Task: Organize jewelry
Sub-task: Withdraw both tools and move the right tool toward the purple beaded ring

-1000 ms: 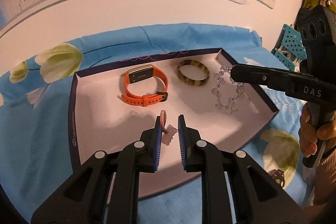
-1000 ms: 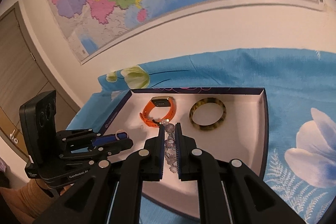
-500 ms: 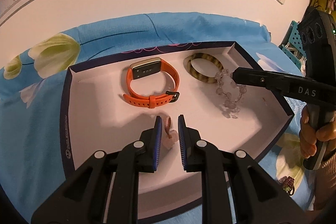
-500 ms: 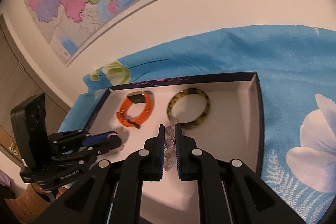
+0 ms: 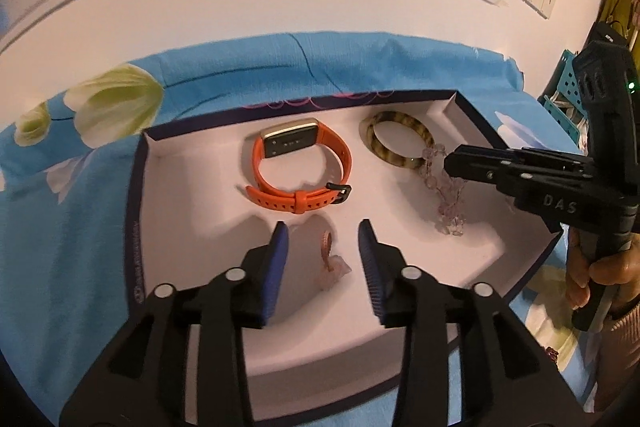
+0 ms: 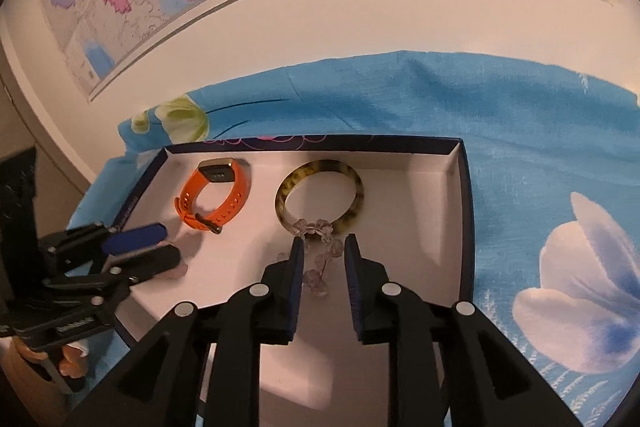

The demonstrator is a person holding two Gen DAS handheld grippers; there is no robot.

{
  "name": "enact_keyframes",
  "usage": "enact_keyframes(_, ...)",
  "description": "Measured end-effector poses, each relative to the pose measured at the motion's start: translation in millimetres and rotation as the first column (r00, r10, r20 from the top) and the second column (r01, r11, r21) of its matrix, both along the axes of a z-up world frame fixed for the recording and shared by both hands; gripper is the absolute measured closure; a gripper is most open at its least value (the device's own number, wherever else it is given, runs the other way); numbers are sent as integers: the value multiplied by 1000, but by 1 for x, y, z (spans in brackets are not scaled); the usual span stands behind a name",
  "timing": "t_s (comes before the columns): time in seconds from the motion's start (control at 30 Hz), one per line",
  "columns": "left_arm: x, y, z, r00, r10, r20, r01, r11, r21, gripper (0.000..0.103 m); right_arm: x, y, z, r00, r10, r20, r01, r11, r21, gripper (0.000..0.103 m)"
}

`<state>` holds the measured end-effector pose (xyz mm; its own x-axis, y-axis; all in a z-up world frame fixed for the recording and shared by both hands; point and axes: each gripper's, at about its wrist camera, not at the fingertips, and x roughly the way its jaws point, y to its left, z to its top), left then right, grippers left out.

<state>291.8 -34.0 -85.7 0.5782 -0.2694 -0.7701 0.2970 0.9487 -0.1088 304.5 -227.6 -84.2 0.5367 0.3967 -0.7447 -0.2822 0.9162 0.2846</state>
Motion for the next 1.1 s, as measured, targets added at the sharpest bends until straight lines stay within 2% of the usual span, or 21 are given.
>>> enact_keyframes(0.1,-10,3,9,999,11,33,-11,1000,0,60,-3,1,2,1000,-13,19,13,999,-36,80)
enact_keyframes(0.3,-38,10,29,994,19,109,-18,1000,-10,52,-21,-11,22,995,-40,87,42,999,-22,72)
enact_keyframes(0.43,-61,12,40,989,-4,146,7,1000,-24,50,-55,-12,40,991,37,130,-38,999,2,71)
enact_keyframes(0.53,-81,14,43,987,-24,159,30,999,-39,48,-88,-7,46,982,123,142,-122,992,-14,70)
enact_keyframes(0.7,-109,18,39,988,-40,150,48,998,-51,46,-134,-3,39,968,227,103,-223,974,-51,71)
enact_keyframes(0.93,-132,19,26,993,-45,111,52,996,-69,45,-166,-2,13,964,265,2,-264,961,-83,72)
enact_keyframes(0.97,-133,19,25,993,-46,107,54,996,-74,45,-167,-2,10,965,263,-5,-263,961,-88,74)
enact_keyframes(1.03,-137,17,25,993,-47,107,56,995,-79,45,-167,-2,6,964,266,-21,-267,960,-84,85)
enact_keyframes(1.07,-138,17,25,993,-49,108,58,995,-81,45,-166,-2,4,963,266,-31,-268,960,-79,95)
enact_keyframes(1.1,-140,16,26,993,-49,108,58,994,-87,45,-165,-2,2,963,266,-36,-268,961,-76,97)
